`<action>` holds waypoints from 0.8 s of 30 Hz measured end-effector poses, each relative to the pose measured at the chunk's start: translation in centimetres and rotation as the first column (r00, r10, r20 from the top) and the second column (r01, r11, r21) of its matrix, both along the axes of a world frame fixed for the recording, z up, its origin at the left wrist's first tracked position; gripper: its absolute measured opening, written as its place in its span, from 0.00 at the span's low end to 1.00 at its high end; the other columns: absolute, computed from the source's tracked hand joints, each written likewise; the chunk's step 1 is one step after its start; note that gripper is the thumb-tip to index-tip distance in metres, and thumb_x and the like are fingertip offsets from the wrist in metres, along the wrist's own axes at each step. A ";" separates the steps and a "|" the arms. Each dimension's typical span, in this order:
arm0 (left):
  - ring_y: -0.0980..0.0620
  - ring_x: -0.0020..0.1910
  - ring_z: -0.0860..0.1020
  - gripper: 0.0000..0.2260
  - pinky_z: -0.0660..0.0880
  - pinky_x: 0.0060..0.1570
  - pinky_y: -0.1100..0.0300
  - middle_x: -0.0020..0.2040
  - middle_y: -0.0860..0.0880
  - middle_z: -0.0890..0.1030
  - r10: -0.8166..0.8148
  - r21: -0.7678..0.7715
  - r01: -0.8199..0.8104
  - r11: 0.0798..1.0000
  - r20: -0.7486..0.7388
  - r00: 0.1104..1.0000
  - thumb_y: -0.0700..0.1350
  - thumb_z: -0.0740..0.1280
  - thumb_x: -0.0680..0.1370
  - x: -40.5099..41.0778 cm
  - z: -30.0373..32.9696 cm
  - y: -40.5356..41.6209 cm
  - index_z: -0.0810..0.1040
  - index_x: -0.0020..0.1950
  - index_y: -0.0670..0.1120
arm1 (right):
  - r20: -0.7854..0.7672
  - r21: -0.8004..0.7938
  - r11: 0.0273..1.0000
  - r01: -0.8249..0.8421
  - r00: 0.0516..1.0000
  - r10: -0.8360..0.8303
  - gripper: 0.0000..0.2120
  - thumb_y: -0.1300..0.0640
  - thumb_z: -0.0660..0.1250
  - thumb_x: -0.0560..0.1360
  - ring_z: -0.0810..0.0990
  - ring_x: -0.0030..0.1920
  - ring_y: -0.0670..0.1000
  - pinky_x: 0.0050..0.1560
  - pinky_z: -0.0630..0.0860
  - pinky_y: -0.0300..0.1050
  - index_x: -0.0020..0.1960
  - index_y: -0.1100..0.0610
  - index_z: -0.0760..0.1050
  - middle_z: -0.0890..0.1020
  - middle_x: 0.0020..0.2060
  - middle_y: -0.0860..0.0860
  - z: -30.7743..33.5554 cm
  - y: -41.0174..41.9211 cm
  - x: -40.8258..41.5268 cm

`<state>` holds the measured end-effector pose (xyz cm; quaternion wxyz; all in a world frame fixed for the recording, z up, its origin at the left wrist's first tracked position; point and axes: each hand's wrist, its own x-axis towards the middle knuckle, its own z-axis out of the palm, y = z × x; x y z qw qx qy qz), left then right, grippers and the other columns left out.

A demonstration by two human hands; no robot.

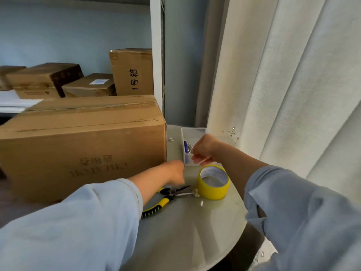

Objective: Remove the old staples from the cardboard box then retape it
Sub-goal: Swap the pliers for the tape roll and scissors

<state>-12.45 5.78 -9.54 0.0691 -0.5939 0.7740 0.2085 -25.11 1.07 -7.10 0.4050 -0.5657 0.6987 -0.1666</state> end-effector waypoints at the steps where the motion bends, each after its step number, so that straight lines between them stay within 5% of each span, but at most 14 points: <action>1: 0.43 0.64 0.72 0.21 0.72 0.60 0.55 0.67 0.41 0.72 -0.028 -0.001 0.028 1.000 0.065 0.998 0.46 0.64 0.78 0.4 -0.3 0.7 0.68 0.69 0.40 | -0.035 0.043 0.998 -0.041 0.998 0.042 0.04 0.63 0.63 0.78 0.78 0.33 0.52 0.36 0.77 0.43 0.49 0.64 0.75 0.81 0.31 0.57 0.0 0.8 0.3; 4: 0.42 0.63 0.73 0.27 0.72 0.61 0.51 0.66 0.42 0.71 -0.085 0.046 0.076 0.996 0.217 0.972 0.50 0.70 0.75 1.8 -1.5 3.0 0.67 0.70 0.42 | -0.120 0.104 0.988 -0.116 0.984 0.129 0.07 0.61 0.63 0.79 0.77 0.27 0.48 0.32 0.77 0.40 0.45 0.64 0.74 0.80 0.23 0.51 -0.3 3.3 1.2; 9: 0.41 0.66 0.68 0.25 0.70 0.61 0.45 0.67 0.43 0.66 -0.051 -0.018 0.058 0.998 0.244 0.968 0.43 0.68 0.76 2.9 -2.7 4.6 0.64 0.71 0.46 | -0.142 0.101 0.986 -0.130 0.979 0.144 0.08 0.60 0.63 0.79 0.77 0.28 0.49 0.32 0.77 0.41 0.51 0.66 0.75 0.80 0.31 0.55 0.4 5.3 1.7; 18: 0.40 0.63 0.68 0.17 0.72 0.57 0.52 0.63 0.41 0.66 -0.033 -0.071 0.052 0.996 0.254 0.967 0.37 0.60 0.76 3.2 -2.2 5.9 0.68 0.65 0.42 | -0.125 0.061 0.991 -0.119 0.984 0.126 0.11 0.60 0.64 0.79 0.80 0.29 0.49 0.40 0.81 0.44 0.54 0.68 0.76 0.82 0.34 0.56 2.1 6.5 1.1; 21: 0.41 0.62 0.70 0.15 0.72 0.55 0.53 0.63 0.41 0.66 -0.001 -0.092 0.016 0.996 0.154 0.988 0.39 0.61 0.76 3.1 -0.7 5.6 0.69 0.64 0.42 | -0.085 0.035 0.998 -0.055 0.995 0.058 0.12 0.62 0.62 0.80 0.79 0.26 0.48 0.39 0.80 0.44 0.57 0.69 0.76 0.81 0.34 0.57 2.4 6.6 0.8; 24: 0.41 0.57 0.74 0.14 0.73 0.52 0.53 0.60 0.41 0.71 0.052 -0.132 -0.065 0.989 -0.099 0.994 0.40 0.62 0.75 2.6 1.2 4.5 0.72 0.61 0.41 | 0.055 -0.094 0.988 0.121 0.992 -0.117 0.12 0.65 0.60 0.79 0.78 0.26 0.51 0.32 0.78 0.43 0.58 0.70 0.76 0.79 0.32 0.58 2.7 6.0 -0.3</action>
